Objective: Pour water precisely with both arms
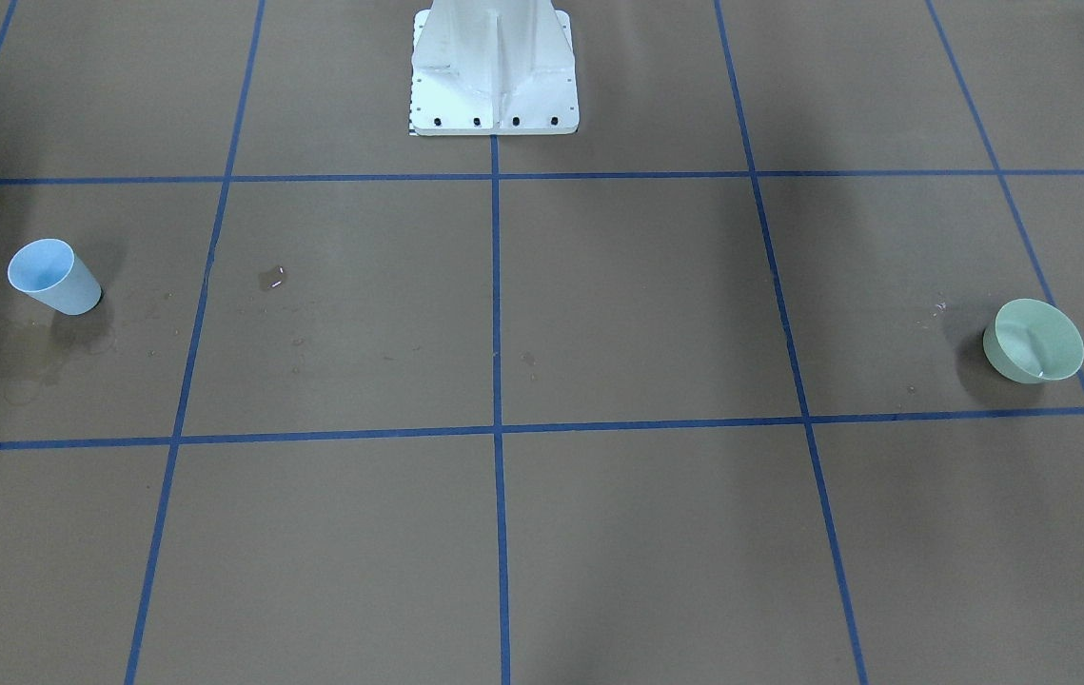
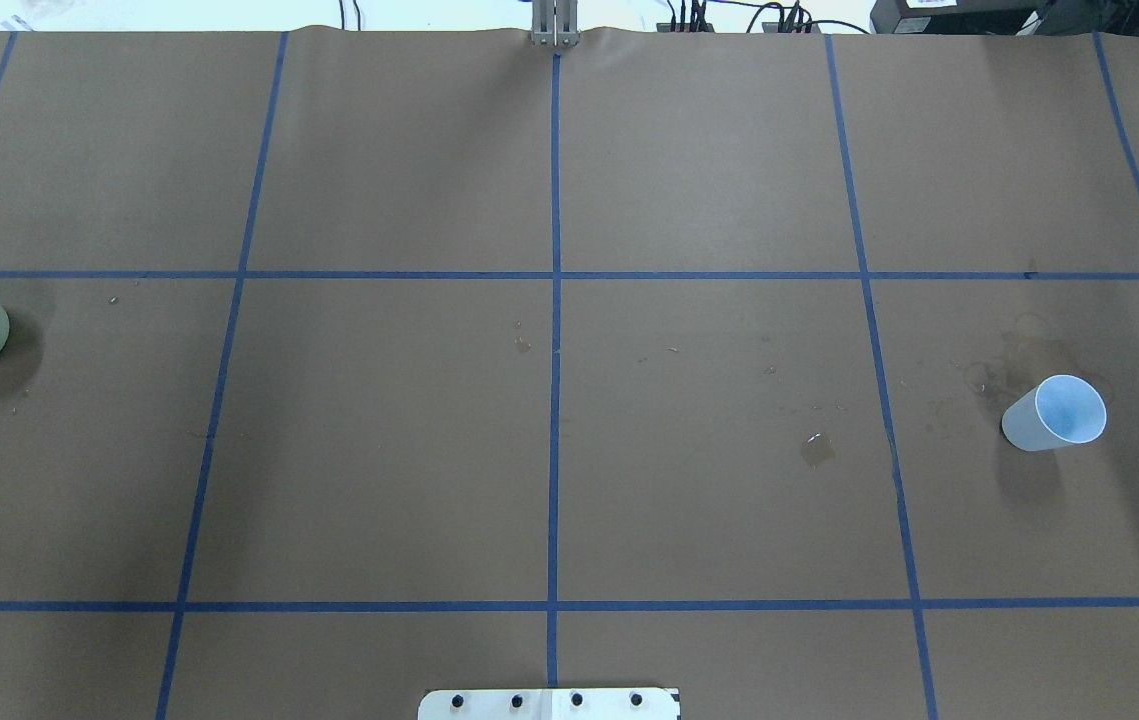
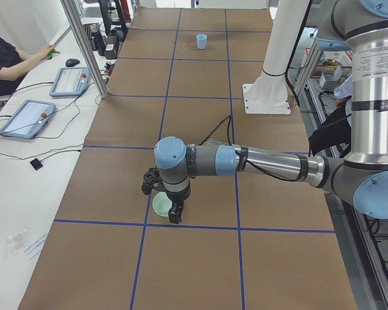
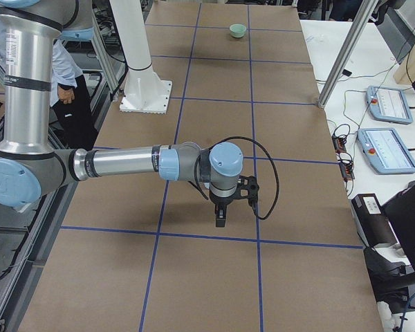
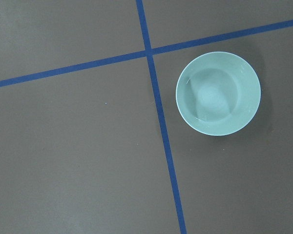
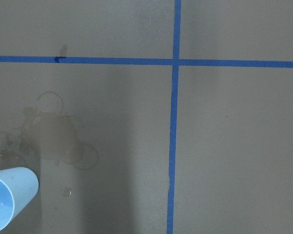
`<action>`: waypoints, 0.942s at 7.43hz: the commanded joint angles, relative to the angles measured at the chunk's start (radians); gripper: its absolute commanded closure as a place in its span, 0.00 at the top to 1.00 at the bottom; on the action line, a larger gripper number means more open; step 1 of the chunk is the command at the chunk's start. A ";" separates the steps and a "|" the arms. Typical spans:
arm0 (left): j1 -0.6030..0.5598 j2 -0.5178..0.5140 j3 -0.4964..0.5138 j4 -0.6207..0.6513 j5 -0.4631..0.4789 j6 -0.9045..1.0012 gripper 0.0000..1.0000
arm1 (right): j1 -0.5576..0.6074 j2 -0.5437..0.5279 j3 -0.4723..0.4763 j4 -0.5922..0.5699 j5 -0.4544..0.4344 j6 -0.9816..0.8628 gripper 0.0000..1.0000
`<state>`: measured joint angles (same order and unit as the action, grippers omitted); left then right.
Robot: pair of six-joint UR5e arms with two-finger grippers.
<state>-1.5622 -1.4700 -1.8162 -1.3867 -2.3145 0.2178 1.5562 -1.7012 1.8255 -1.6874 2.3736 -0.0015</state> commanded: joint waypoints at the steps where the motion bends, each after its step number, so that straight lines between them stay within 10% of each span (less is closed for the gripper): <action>1: -0.001 0.000 0.002 0.000 0.000 0.000 1.00 | 0.001 0.000 0.001 0.002 0.000 0.000 1.00; 7: -0.001 -0.010 -0.002 -0.017 -0.006 0.006 1.00 | 0.011 0.002 0.002 0.002 0.006 0.000 1.00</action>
<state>-1.5631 -1.4777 -1.8183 -1.3940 -2.3207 0.2245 1.5618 -1.7008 1.8266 -1.6859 2.3777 -0.0015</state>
